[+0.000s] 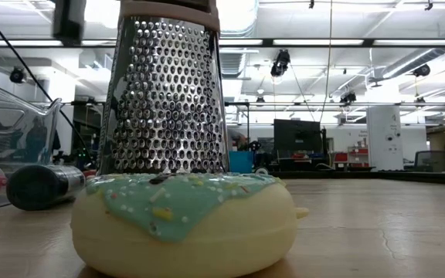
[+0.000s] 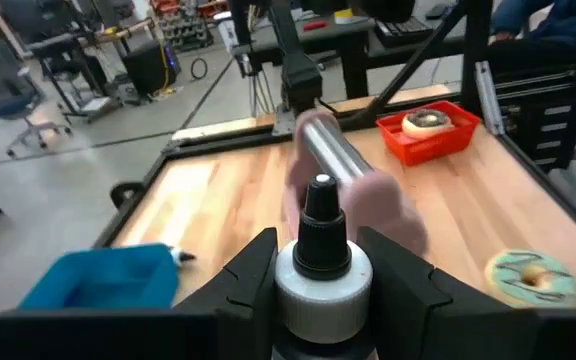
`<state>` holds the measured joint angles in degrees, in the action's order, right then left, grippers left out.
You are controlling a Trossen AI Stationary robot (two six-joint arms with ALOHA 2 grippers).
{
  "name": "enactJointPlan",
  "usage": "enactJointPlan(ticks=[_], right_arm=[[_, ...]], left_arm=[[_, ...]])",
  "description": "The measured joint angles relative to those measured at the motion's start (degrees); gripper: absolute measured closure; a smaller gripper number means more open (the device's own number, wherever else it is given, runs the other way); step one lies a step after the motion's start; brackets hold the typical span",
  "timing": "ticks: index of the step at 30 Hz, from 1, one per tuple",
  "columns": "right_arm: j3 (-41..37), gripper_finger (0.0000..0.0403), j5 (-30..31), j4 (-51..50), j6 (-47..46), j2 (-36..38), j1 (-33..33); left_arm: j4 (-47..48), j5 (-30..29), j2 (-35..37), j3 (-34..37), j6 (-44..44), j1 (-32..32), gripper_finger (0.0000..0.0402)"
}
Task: Pick & Place Food Item
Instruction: Put the bottom right black food coloring bottle into the transparent bin
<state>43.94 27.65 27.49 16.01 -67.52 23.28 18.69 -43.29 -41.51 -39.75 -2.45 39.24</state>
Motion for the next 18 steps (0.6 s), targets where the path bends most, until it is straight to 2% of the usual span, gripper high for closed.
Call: enactJointPlan(ticks=[10,14,18], right_arm=[[-10.97,0.0145,-2.85,5.07,-2.6,7.56,1.73],[-14.16,0.0145,-3.57,7.32,-4.13,9.21,1.74],[-16.78,0.0145,-5.49,9.92,-4.74,9.95,1.74]], left_arm=[[-0.07,-1.73,1.02,7.48,-11.71,9.45,0.0291],[-4.47,-3.04,0.98,11.91,-16.27,13.86,0.0291],[-8.86,-6.83,0.91,15.96,-19.83,18.28,0.0291]])
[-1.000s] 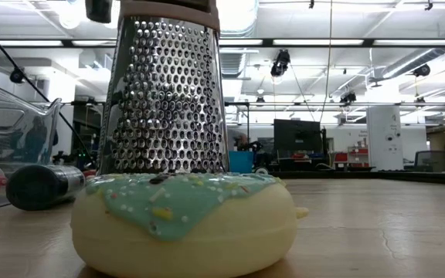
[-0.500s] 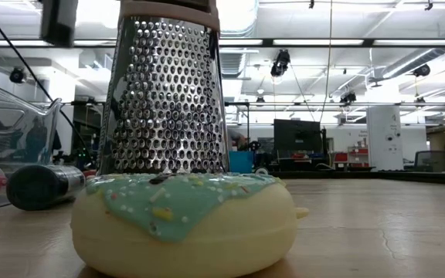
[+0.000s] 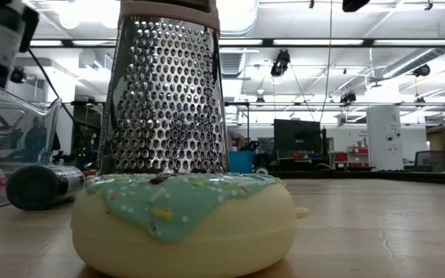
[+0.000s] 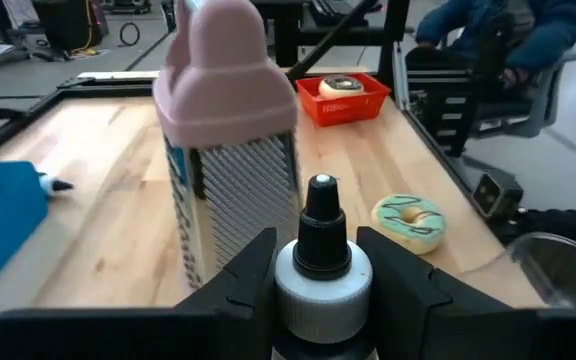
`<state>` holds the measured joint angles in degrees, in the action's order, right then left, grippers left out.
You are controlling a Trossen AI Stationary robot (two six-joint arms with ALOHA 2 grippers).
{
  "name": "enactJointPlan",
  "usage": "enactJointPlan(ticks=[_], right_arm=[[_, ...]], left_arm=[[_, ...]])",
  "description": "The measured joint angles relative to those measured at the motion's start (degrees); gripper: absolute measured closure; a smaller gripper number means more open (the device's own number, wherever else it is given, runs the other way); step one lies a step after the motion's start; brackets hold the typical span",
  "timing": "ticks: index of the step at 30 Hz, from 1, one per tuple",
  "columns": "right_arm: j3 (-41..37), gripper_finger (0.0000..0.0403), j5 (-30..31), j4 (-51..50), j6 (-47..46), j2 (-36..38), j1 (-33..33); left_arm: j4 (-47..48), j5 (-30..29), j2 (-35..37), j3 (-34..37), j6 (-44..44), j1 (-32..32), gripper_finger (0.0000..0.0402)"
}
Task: Pick & Place Food Item
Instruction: Put the bottom right black food coloring bottle into the transparent bin
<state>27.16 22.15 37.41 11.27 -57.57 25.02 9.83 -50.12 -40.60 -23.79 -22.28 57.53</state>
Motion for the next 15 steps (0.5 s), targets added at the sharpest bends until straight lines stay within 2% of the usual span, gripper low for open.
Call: enactJointPlan(ticks=[9,15], right_arm=[[-1.46,0.0146,-1.3,0.98,-1.71,0.07,0.0],[-1.48,0.0156,-1.55,0.81,-1.86,0.07,0.0]], left_arm=[[-4.4,-1.97,-0.4,5.03,-6.49,6.86,0.0291],[-8.11,-1.95,-1.87,7.34,-7.57,11.05,0.0291]])
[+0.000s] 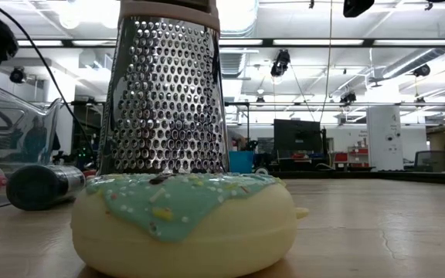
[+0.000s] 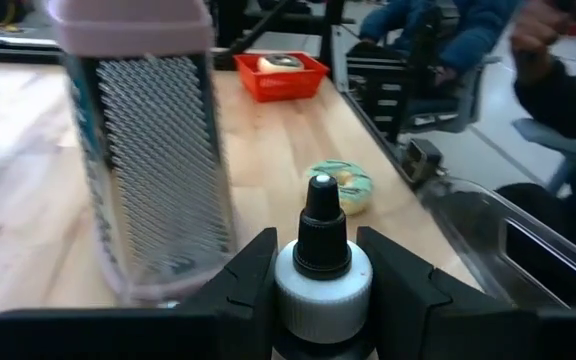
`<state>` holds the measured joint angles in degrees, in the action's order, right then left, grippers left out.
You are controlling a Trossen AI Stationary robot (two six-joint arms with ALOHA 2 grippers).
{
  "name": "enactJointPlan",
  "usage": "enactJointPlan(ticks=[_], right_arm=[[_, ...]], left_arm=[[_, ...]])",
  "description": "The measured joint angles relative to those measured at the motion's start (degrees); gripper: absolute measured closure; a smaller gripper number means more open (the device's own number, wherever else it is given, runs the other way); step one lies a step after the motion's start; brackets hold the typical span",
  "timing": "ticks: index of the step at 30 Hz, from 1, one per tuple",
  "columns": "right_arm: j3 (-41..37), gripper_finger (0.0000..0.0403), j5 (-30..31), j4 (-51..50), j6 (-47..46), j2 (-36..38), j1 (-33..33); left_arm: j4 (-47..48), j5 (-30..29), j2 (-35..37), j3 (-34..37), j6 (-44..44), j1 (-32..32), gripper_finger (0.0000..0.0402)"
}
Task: Pick & Place Food Item
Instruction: Put the bottom right black food coloring bottle into the transparent bin
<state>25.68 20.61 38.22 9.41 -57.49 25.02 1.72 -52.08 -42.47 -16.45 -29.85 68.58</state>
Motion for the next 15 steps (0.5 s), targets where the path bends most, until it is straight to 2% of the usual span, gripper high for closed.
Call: enactJointPlan(ticks=[9,15], right_arm=[[-0.21,0.0172,-0.16,0.0,-0.02,0.0,0.0],[-0.03,0.0172,-0.16,0.11,0.02,0.0,-0.02]], left_arm=[[-14.71,0.23,-2.62,7.58,0.15,2.54,0.0291],[-17.71,2.15,-4.65,10.88,0.46,2.54,0.0291]])
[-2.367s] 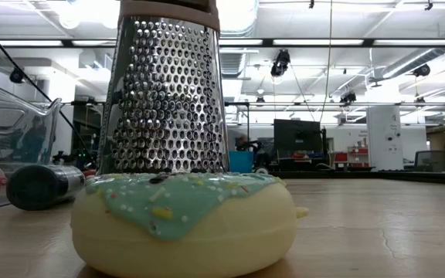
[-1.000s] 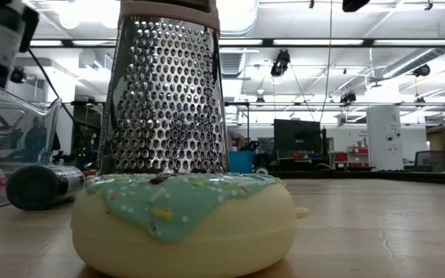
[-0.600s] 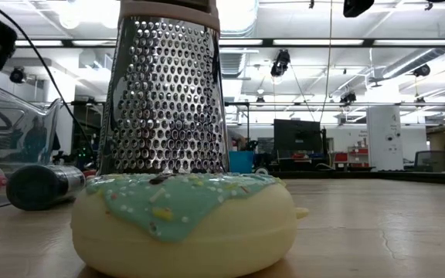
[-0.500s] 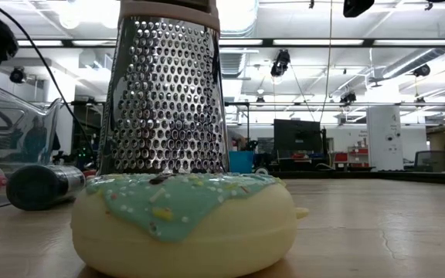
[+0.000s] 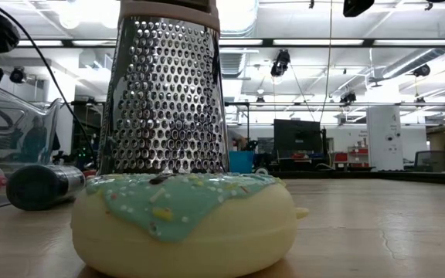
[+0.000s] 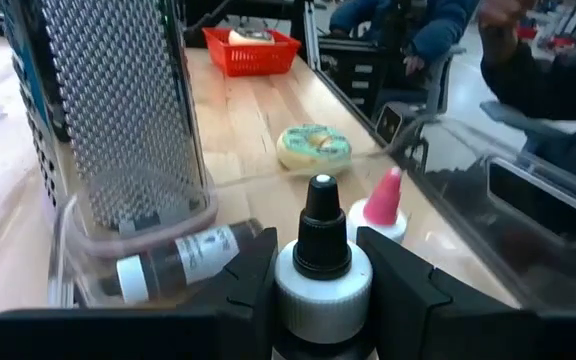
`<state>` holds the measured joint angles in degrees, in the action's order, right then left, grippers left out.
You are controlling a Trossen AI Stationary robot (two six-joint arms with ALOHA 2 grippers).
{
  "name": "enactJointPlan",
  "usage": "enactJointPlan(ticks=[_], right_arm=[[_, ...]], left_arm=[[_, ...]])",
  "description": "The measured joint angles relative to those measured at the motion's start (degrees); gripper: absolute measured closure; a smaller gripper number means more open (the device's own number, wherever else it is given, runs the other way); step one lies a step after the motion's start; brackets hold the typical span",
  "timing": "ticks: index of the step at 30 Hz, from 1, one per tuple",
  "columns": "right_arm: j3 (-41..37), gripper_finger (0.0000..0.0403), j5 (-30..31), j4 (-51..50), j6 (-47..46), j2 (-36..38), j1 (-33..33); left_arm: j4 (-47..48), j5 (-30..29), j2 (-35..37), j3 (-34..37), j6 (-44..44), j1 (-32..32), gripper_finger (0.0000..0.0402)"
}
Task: Pick & Place Food Item
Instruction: Put the bottom right black food coloring bottle into the transparent bin
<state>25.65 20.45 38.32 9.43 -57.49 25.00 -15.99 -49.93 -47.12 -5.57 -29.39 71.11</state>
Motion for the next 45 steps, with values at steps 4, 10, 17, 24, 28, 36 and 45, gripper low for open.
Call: enactJointPlan(ticks=[4,10,17,24,28,36,45], right_arm=[[0.0,0.0172,0.02,0.0,-0.02,0.04,0.01],[0.04,0.0172,0.02,0.03,-0.04,0.04,0.0],[0.04,0.0172,0.02,0.05,-0.04,0.07,0.0],[0.04,0.0173,0.04,0.07,-0.21,0.07,0.0],[0.23,0.0172,0.04,0.07,-0.22,0.07,0.0],[1.01,0.0173,0.04,0.03,0.0,0.11,0.01],[1.36,0.0172,0.07,-0.06,0.2,0.11,0.0]], left_arm=[[-0.63,0.42,-0.34,1.22,0.54,-0.02,0.0291],[-4.98,1.7,-0.28,2.75,2.49,-0.04,0.0291],[-6.32,7.54,-0.39,3.02,3.81,0.0,0.0291],[-6.62,9.04,-0.39,3.13,3.87,0.0,0.0291],[-6.76,10.28,-0.39,3.11,3.83,0.0,0.0269],[-7.41,10.57,-0.39,3.11,5.23,0.0,0.0247],[-10.56,10.57,0.24,1.37,13.14,0.0,0.0254]])
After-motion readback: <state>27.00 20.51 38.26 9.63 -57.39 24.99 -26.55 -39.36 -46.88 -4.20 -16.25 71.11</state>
